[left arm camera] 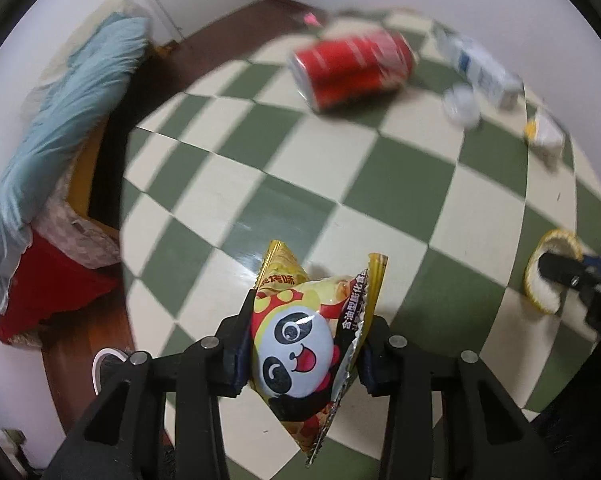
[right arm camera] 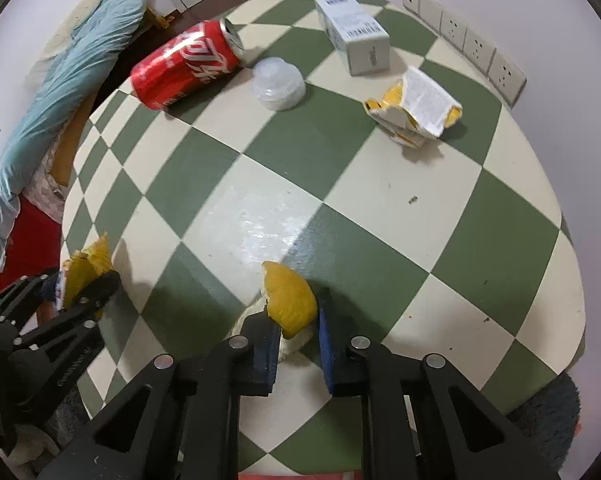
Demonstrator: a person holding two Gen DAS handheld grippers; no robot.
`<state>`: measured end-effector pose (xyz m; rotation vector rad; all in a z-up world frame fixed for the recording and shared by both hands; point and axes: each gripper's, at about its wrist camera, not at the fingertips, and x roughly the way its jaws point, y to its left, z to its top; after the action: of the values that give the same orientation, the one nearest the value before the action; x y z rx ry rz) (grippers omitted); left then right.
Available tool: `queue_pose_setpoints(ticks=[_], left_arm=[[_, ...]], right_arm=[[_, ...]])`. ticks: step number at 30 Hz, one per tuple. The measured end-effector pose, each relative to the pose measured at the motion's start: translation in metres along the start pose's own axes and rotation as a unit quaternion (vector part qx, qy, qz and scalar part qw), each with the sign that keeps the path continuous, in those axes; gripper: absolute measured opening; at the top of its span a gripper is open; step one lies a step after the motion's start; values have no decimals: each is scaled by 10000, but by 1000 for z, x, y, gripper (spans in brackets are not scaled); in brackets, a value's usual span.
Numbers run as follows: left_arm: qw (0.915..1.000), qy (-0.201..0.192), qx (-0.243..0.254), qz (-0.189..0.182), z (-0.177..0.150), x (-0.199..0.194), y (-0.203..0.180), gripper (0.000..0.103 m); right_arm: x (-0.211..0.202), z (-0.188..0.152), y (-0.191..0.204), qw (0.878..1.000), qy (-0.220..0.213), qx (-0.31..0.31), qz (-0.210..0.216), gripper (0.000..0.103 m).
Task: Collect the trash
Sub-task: 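Carry the snack bag and orange peel over the trash bin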
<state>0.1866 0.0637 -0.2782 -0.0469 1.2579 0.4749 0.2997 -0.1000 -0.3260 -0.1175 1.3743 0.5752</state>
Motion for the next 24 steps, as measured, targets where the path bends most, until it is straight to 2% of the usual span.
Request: queue_pose_setpoints(ticks=[7,14,20,24], left_arm=[[9954,-655,-652,269,5,-58,59,38],[9844,-1127,-1190,639,-6,-114,135,38],[9730,-1186,-1639,1114,-34,-132,211,38],[9642,-1098,-2022,1318,-61,-132,264,38]], right_arm=[[-40,10,43,9980,-403,-412,246,17],[-79,24,126,9888,-724,-1059,760,16],[-93,24,215,9760,-836,-1641,1166,16],[-85,20,285,9659,-721,-2036,1431,16]])
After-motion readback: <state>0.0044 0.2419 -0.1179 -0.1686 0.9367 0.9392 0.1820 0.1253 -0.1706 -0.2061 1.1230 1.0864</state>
